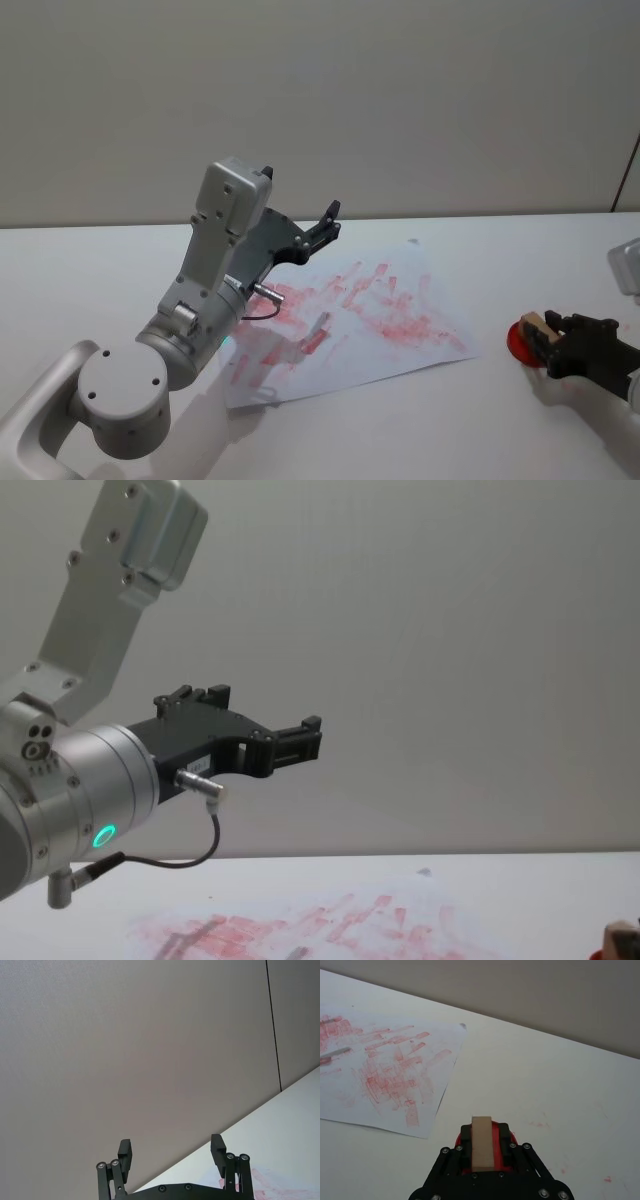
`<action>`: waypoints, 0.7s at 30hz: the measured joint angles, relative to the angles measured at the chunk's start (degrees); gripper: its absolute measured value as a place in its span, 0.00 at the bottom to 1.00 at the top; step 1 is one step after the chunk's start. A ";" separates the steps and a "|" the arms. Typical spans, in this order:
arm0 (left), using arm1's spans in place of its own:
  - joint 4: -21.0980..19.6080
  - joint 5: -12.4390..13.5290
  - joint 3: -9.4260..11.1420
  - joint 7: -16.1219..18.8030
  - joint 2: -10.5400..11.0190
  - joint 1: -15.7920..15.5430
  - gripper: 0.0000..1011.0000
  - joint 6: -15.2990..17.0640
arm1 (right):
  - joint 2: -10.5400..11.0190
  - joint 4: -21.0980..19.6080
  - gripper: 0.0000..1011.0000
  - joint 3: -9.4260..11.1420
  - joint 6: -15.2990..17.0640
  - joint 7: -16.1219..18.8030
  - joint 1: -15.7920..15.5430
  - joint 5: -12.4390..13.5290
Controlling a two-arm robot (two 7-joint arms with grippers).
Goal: Use the one hand to pick up the stamp and affix it onto the A4 paper.
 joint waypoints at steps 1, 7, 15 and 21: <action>0.00 0.00 0.00 0.00 0.00 0.00 0.99 0.00 | -0.01 0.01 0.32 -0.01 0.05 -0.02 -0.01 -0.02; 0.00 0.00 0.00 0.00 0.00 0.00 0.99 0.00 | -0.04 0.05 0.50 -0.05 0.18 -0.07 -0.05 -0.08; 0.00 0.00 0.00 0.00 0.00 0.00 0.99 0.00 | -0.09 0.10 0.75 -0.10 0.26 -0.12 -0.09 -0.12; 0.00 0.00 0.00 0.00 0.00 0.00 0.99 0.00 | -0.09 0.10 0.92 -0.12 0.30 -0.15 -0.11 -0.15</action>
